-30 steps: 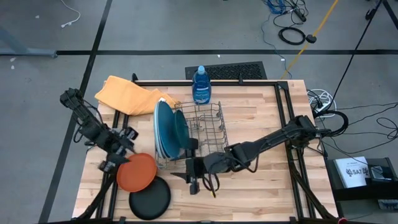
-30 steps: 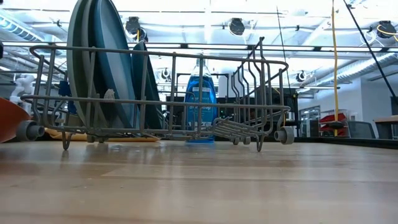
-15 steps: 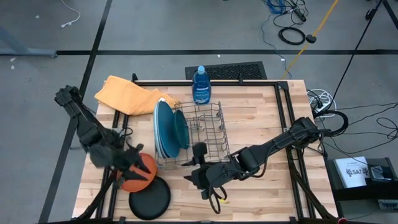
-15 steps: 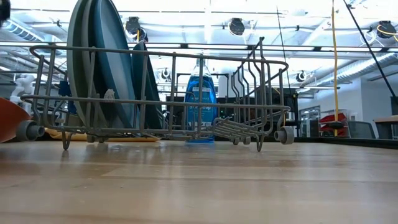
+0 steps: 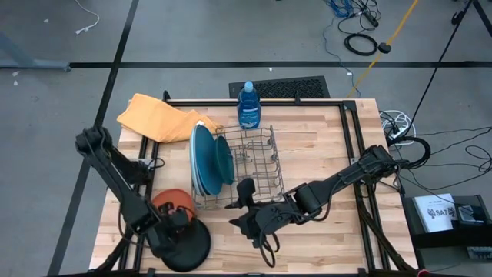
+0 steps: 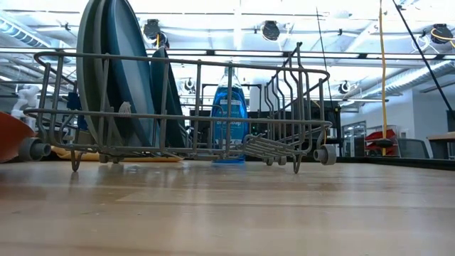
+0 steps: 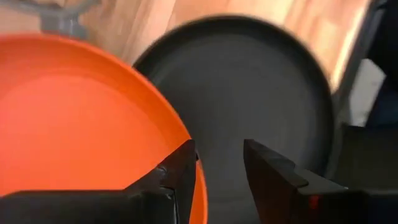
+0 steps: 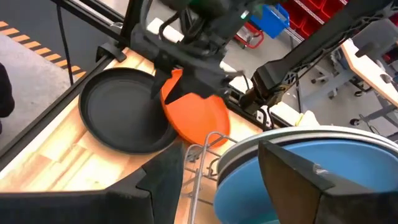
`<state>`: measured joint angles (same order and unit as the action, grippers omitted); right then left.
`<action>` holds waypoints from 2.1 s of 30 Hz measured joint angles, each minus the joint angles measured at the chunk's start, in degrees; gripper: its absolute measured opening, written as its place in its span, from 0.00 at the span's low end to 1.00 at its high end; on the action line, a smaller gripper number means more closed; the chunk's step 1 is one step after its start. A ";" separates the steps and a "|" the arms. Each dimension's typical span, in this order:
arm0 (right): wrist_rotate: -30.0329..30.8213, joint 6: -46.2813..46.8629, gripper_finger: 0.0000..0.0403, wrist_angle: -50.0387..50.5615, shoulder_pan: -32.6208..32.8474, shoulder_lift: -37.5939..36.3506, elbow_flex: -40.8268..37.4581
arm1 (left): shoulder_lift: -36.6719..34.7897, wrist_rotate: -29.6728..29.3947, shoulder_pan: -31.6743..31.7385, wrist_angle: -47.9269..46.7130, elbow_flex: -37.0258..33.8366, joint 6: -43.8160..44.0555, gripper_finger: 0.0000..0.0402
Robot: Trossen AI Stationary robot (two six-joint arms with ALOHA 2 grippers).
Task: Sort dishes
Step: Put the orange plate in the dish rack
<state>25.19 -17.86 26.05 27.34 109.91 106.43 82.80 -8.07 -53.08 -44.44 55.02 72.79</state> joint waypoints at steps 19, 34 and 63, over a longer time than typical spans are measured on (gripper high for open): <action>0.02 0.21 0.49 -0.95 -0.38 0.00 0.00 | 2.84 4.89 -0.30 -5.75 2.96 0.42 0.34; 0.04 0.69 0.49 -0.23 -0.40 0.00 -0.02 | 5.18 1.81 -0.63 -10.13 3.26 0.40 0.34; 0.35 1.74 0.49 -0.52 -0.40 0.02 -0.02 | 7.11 8.87 -1.12 -29.88 14.17 -1.83 0.01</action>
<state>25.54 -16.12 25.54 26.94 109.93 106.41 89.91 0.81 -54.21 -74.32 69.19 70.96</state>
